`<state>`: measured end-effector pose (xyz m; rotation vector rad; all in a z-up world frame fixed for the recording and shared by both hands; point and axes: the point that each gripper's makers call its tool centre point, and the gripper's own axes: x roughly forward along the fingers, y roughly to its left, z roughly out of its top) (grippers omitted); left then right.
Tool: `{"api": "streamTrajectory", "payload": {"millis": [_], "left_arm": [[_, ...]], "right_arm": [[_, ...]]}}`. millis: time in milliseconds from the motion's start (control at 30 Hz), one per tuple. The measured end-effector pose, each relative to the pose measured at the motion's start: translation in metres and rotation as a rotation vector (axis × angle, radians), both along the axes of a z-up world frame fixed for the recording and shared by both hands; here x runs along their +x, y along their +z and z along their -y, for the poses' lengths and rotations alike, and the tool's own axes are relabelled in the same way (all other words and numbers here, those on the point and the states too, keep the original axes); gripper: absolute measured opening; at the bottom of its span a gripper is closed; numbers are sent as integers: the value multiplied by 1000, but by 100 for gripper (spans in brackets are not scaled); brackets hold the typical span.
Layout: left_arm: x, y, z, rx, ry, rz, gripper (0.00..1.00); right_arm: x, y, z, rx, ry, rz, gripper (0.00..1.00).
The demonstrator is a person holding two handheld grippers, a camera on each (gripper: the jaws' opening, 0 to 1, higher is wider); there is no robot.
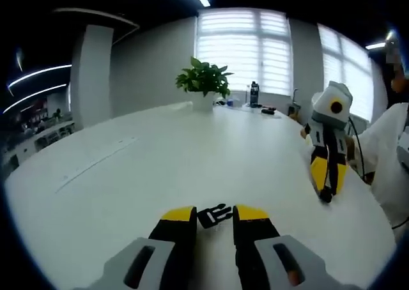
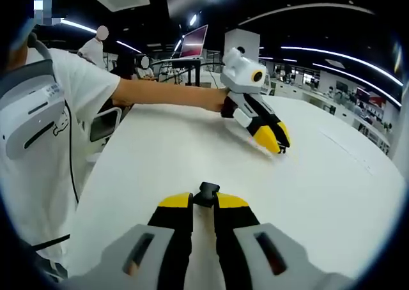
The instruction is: Snap the two parts of the plastic buckle together until the buckle closes and remains connected.
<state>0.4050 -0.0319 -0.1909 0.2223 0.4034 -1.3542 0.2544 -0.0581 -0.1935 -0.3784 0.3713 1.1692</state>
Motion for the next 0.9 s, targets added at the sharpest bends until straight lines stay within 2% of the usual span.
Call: {"api": "streamTrajectory", "payload": {"millis": [67,200,533,633,800,900], "left_arm": [[2,1,-6,14,54,-14,22],[-1,7,-16,0,109,-21,22],[-21,16,-35,-18,137,-23,22],[-29,21,-39,-51,147,-54,22],[-32,22,-51,-22,193,4,22],[-38,23,-56,-24,213,9,22]], "right_arm": [[1,0,0,1,1,-1,12],[4,0,-1,-5,6,-5,12],[9,0,-8,-8,10,2,12],[9,0,-10,-11,14,2,12],[13,0,-11,-13,16,4,12],[14,-2,-13,-11,27,3,12]]}}
